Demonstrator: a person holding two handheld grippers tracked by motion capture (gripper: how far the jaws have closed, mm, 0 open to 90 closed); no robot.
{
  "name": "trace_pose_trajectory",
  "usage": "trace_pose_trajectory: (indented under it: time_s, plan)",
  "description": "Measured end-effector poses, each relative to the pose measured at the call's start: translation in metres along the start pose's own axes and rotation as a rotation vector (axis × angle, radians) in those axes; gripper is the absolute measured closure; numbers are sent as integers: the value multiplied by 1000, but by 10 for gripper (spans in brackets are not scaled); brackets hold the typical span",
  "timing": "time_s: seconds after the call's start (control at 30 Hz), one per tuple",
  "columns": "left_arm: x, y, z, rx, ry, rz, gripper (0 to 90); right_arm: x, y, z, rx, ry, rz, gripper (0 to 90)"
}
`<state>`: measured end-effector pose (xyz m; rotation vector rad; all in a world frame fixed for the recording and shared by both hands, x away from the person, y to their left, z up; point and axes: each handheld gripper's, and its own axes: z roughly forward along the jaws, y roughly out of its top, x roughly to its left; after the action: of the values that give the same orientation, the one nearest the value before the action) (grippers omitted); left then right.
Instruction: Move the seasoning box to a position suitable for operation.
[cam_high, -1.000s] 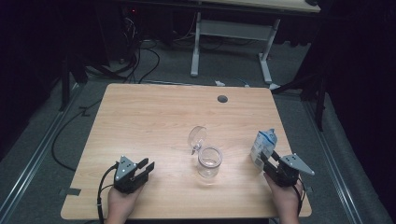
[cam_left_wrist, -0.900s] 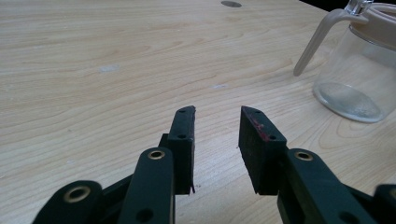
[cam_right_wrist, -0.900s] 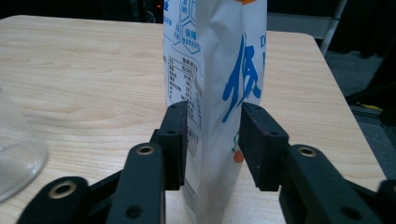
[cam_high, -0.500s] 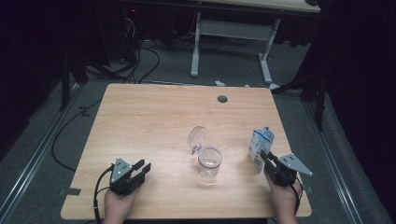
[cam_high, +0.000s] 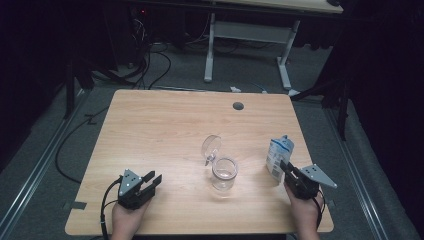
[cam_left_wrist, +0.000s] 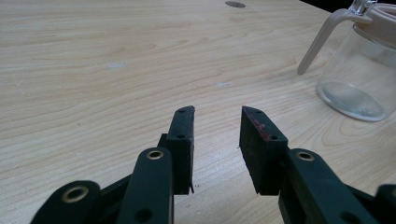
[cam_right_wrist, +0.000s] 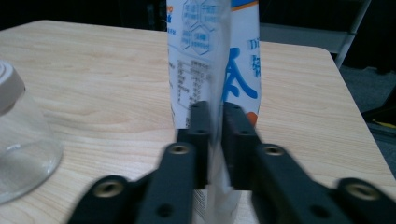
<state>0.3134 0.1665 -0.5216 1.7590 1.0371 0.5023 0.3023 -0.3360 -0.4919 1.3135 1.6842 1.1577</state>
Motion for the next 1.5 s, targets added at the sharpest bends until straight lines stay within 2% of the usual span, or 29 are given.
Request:
trace_pose_trajectory:
  time_s: [0.03, 0.13, 0.27, 0.33, 0.4, 0.5, 0.63, 0.73, 0.83, 0.97, 1.03, 1.1, 1.2, 1.27, 1.33, 1.5]
  plan:
    - [0, 0, 0, 0, 0, 0, 658, 0, 0, 1, 8, 7, 9, 752]
    - [0, 0, 0, 0, 0, -1, 658, 1, 0, 4, 12, 4, -5, 668]
    - [1, 0, -1, -3, 2, -5, 658, 5, 2, 6, 3, -16, -27, 671]
    - [0, 0, -1, -1, 2, -3, 658, 5, 2, 7, 1, -15, -35, 740]
    - [0, 0, -1, -2, 1, -3, 658, 5, 2, 6, 12, -17, -39, 863]
    - [0, 0, 0, -1, 1, -3, 657, 4, 2, 6, 14, -13, -43, 899]
    - [-1, 0, -1, -7, -8, -2, 644, 2, 1, 5, 19, 7, -32, 900]
    - [-3, 2, -1, -12, -30, -6, 625, 1, 2, 5, 22, 13, -20, 900]
    - [-7, 6, 1, -7, -80, 2, 596, 1, 2, 4, 24, 24, -9, 900]
    - [-16, 8, 2, 9, -122, 67, 545, 1, 6, 5, 40, 36, -10, 900]
    - [-18, 6, 1, -8, -130, 79, 513, 3, 8, 6, 58, 44, -3, 900]
    - [-17, 3, 0, -28, -149, 59, 490, 6, 13, 5, 83, 43, -4, 900]
    - [-14, -1, -1, -32, -173, 56, 482, 12, 23, 5, 127, 43, -23, 900]
    - [-12, -2, -2, -34, -188, 46, 480, 13, 25, 5, 135, 45, -27, 900]
    - [-10, -3, -3, -39, -208, 34, 479, 20, 34, 5, 179, 46, -37, 900]
    - [-11, -4, -5, -50, -212, 35, 473, 27, 45, 5, 234, 68, -41, 900]
